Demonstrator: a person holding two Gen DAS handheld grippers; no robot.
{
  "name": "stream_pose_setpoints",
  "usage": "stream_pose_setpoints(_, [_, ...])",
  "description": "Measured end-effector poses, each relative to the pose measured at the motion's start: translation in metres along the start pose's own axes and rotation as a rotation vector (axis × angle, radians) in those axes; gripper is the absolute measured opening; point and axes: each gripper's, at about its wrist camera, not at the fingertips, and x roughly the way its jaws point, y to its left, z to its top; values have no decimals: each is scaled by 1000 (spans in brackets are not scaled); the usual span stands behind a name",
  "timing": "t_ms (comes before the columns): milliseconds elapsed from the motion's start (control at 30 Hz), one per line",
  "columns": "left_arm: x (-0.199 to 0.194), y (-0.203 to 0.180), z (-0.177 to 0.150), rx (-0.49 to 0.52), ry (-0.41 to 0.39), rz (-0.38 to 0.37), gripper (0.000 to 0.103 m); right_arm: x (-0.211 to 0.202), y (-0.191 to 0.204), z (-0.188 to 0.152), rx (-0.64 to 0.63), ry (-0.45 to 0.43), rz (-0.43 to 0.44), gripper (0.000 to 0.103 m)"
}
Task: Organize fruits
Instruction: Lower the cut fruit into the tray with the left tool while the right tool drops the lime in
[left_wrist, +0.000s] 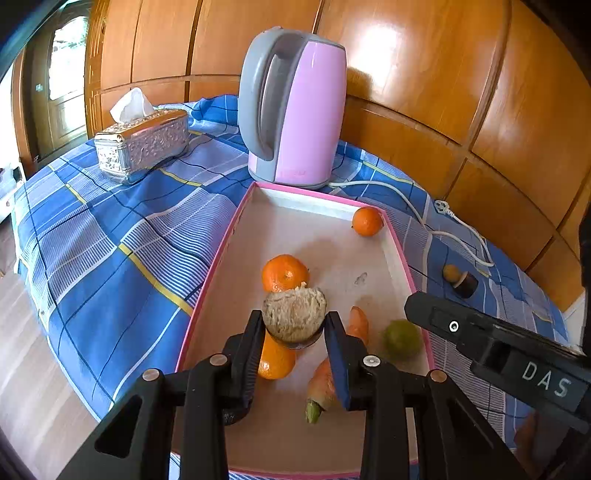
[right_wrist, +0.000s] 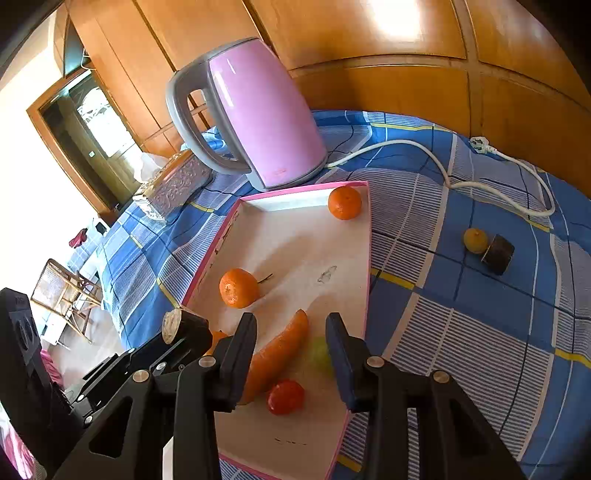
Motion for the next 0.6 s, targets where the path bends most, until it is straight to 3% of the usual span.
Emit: stream_pose_setpoints(600, [-5, -2, -5, 10, 11, 4, 34, -12, -14, -33, 38, 26, -23, 39])
